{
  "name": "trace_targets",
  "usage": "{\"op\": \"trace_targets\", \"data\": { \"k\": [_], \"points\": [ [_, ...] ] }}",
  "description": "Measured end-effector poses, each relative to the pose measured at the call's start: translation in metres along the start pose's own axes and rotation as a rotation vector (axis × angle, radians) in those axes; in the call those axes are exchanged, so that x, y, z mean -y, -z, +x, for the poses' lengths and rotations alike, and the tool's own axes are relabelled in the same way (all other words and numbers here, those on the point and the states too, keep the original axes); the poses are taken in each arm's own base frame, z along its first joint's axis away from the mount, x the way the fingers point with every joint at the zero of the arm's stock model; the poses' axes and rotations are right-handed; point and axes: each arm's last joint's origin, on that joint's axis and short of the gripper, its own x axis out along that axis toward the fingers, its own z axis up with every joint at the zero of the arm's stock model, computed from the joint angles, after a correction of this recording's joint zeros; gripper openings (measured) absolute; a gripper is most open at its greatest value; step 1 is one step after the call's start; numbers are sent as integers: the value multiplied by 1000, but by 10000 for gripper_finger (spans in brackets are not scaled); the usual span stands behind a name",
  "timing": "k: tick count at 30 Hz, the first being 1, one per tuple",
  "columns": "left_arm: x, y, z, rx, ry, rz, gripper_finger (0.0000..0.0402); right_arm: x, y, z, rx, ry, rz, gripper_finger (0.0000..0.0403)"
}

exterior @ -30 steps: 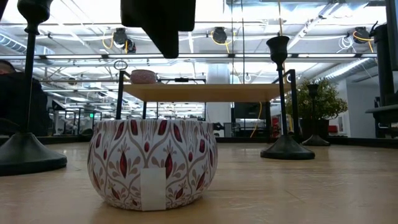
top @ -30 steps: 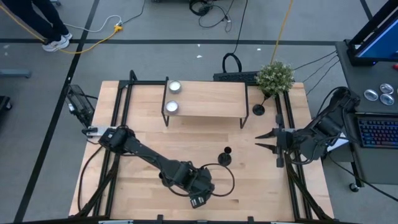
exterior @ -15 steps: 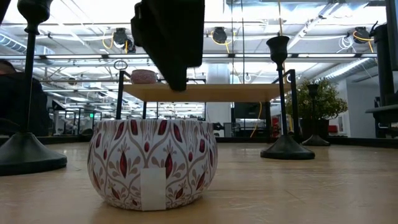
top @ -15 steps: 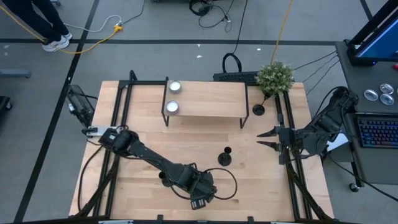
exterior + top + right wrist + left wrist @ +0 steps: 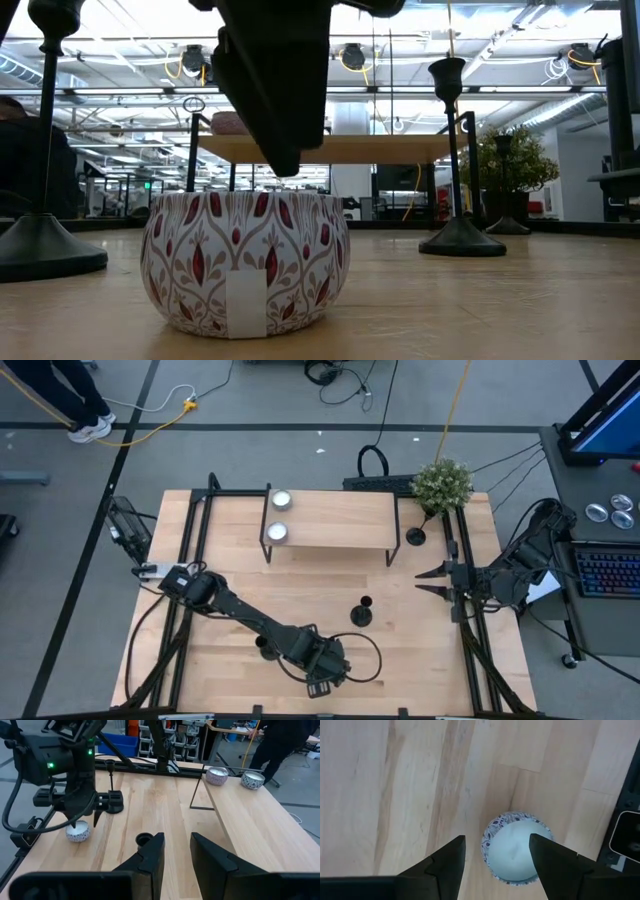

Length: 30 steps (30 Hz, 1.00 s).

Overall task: Pick & Place candle stick holders
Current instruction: Put the red scented candle on the shelf

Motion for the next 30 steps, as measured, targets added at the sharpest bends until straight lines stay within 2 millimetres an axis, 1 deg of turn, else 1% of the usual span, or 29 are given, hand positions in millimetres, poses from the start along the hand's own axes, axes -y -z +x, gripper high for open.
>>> {"op": "trace_targets", "data": {
  "k": [18,30],
  "points": [
    [-1,0,0,-16,7,23,228,0,0,0,0,-1,9,89],
    [1,5,0,-67,25,44,228,0,0,0,0,-1,12,89]
  ]
}}
